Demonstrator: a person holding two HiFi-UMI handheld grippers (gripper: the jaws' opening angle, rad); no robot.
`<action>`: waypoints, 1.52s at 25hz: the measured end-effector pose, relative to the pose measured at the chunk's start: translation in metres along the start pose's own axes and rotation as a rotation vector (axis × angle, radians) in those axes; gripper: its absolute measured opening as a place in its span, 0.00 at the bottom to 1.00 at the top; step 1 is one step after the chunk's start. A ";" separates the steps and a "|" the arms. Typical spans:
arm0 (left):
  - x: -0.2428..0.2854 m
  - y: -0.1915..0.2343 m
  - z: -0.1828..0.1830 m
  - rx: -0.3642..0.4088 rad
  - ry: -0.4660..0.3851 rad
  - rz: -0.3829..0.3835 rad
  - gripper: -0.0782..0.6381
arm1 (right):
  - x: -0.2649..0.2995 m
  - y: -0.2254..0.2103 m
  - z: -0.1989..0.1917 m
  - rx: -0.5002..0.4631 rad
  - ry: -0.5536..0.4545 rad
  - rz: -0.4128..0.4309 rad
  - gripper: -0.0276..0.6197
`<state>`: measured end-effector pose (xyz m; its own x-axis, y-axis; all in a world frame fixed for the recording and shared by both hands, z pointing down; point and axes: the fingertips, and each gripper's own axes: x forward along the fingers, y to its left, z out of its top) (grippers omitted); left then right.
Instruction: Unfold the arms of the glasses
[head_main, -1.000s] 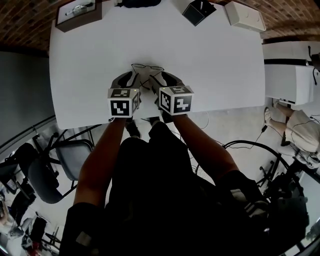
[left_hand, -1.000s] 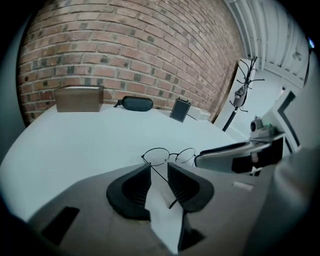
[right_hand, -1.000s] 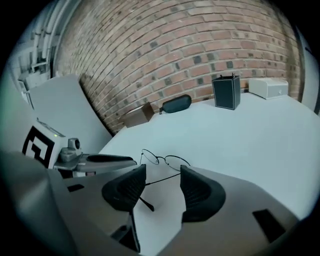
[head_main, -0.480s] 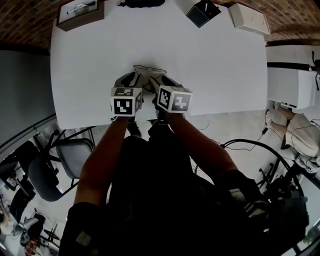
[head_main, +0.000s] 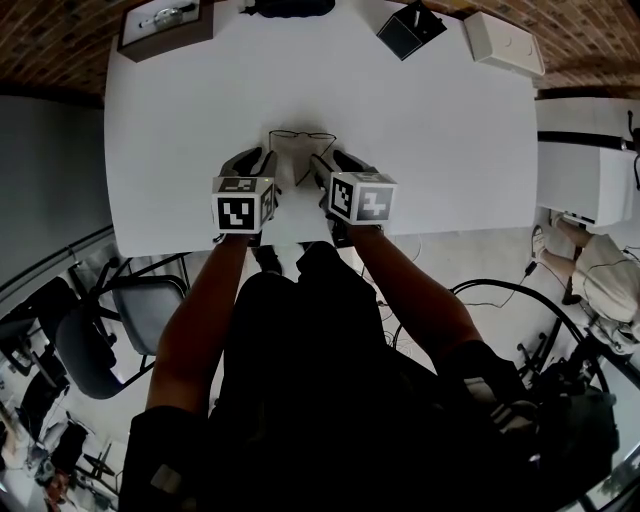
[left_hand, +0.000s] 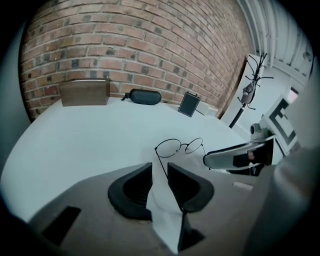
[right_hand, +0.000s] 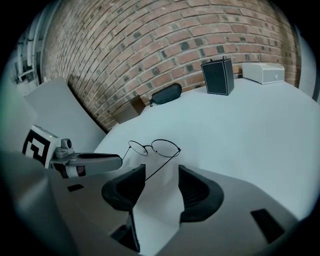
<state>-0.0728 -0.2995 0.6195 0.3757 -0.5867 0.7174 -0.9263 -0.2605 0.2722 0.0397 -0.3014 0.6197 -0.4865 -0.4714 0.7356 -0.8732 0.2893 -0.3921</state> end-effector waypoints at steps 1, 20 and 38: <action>0.000 0.002 0.000 -0.002 -0.001 0.003 0.25 | 0.001 -0.001 0.000 -0.012 -0.001 0.013 0.33; -0.010 0.014 0.005 -0.036 -0.045 0.020 0.27 | -0.001 -0.003 0.022 -0.262 -0.071 0.102 0.33; -0.132 0.008 0.033 -0.021 -0.332 -0.003 0.20 | -0.086 0.086 0.048 -0.414 -0.301 0.137 0.13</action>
<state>-0.1291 -0.2494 0.5062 0.3635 -0.8046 0.4696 -0.9243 -0.2488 0.2893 0.0054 -0.2760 0.4962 -0.6349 -0.6072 0.4778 -0.7467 0.6409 -0.1777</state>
